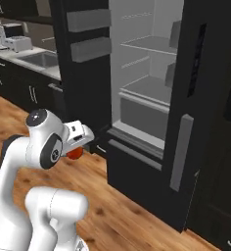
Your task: Place the cold items (mushroom and tomato) from the fridge in one tupperware on the dining counter. Place the warm items (kebab skewer and hot dog) in the stove area in another tupperware.
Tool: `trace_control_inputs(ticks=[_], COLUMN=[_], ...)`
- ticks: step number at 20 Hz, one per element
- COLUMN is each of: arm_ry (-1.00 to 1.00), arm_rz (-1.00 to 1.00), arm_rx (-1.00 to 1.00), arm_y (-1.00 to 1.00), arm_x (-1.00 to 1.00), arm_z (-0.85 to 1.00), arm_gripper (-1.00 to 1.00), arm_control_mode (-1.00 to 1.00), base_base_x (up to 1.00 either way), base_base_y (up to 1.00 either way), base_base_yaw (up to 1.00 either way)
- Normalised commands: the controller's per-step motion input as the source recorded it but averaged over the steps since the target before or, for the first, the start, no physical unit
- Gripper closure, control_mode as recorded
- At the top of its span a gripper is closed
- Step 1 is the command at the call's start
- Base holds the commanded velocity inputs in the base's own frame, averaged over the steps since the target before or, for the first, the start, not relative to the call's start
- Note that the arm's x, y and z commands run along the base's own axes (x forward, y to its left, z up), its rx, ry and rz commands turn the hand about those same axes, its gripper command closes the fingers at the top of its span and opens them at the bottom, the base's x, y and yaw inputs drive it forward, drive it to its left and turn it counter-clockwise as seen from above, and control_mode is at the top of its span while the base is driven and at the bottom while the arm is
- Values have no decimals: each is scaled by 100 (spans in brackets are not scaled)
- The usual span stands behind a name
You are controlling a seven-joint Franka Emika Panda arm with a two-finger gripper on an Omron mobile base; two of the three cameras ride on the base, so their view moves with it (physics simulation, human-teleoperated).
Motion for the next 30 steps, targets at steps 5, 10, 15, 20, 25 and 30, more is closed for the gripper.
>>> trace_control_inputs(ticks=[5,10,15,20,25,30], arm_ry=[0,0,0,0,0,0], arm_rz=[0,0,0,0,0,0], arm_rx=[0,0,0,0,0,0], arm_y=[0,0,0,0,0,0], arm_x=[0,0,0,0,0,0], arm_z=[0,0,0,0,0,0], arm_gripper=[100,100,100,100,100,100], arm_control_mode=[100,100,100,100,100,100], base_base_x=[-84,-92,-95,-84,-87,-99], base_base_y=[-11,0,-19,-24,-30,-28], base_base_yaw=[47,51,49,49,49,47])
